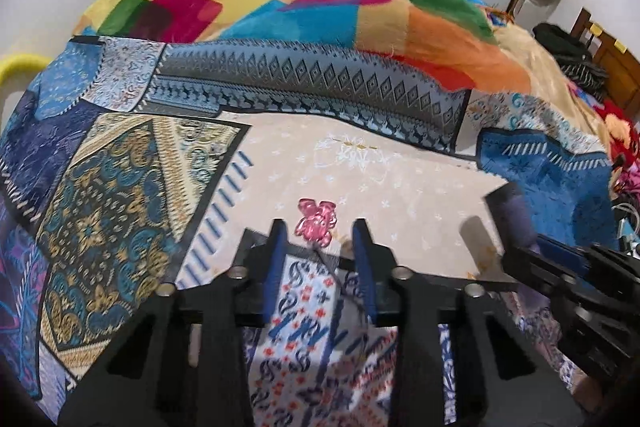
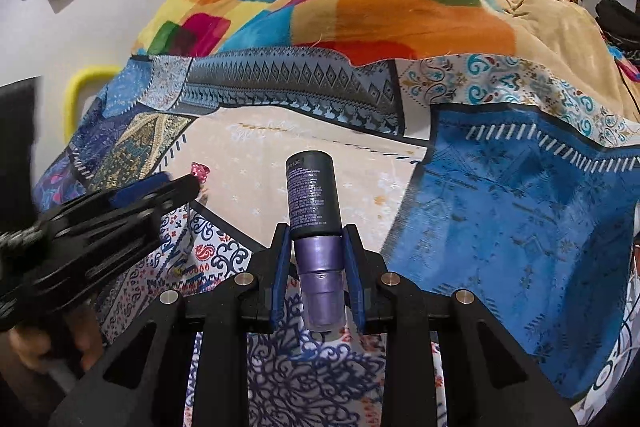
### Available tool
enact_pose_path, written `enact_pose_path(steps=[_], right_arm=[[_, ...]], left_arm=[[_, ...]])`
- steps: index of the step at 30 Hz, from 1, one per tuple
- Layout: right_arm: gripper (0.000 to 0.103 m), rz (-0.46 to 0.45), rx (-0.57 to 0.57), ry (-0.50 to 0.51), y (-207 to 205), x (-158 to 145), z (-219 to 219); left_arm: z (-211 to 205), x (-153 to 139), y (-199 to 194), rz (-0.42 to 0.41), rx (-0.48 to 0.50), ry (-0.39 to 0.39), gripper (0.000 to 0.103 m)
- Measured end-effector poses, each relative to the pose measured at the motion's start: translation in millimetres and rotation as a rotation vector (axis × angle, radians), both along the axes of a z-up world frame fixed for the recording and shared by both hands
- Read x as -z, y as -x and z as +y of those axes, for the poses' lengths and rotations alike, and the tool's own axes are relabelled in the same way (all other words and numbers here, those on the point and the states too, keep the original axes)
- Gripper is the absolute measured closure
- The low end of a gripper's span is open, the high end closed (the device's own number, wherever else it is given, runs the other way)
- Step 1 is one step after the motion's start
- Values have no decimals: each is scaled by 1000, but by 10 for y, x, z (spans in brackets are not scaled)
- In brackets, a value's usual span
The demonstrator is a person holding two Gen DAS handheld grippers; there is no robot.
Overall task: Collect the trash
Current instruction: 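Grasp the purple-and-black spray can with the right tool while the left tool grasps the pink toy figure, then carry the pink figure in the left tool while the right tool carries the spray can to the wastebasket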
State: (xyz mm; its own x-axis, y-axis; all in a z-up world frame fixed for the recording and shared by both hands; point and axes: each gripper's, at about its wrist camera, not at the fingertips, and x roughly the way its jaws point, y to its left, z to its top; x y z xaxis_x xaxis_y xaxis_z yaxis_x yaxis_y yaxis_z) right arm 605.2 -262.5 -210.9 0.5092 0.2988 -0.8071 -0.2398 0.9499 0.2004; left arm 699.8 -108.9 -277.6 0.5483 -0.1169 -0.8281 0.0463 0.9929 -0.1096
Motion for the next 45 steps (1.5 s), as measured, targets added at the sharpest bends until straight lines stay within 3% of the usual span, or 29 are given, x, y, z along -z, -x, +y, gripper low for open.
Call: enact_pose_path(steps=[6,10,15,25,35,45], right_arm=[[79,-32,-19,-1,73,-60,24],[79,-32,-30,-8,148,-128,46],[79,-52,-37,-7,325,-314,15],[79,-127,-33,-28,842,-1027,-71],[79,-222,-68,-30,1598,-1717,-11],[79,-283,-135,-36,2325,-2070,243]], left_arm=[[-75,28,-1,-24,-2,-42,84],[-64,5,91,10,12,22,84],[-124,-212,361,-6,18,35,85],[-226,-1148,1135,-130,41,4,85],[-85,-2029,2068,-246,5,26,85],[231,-2502,2993,-320,-39,16,85]])
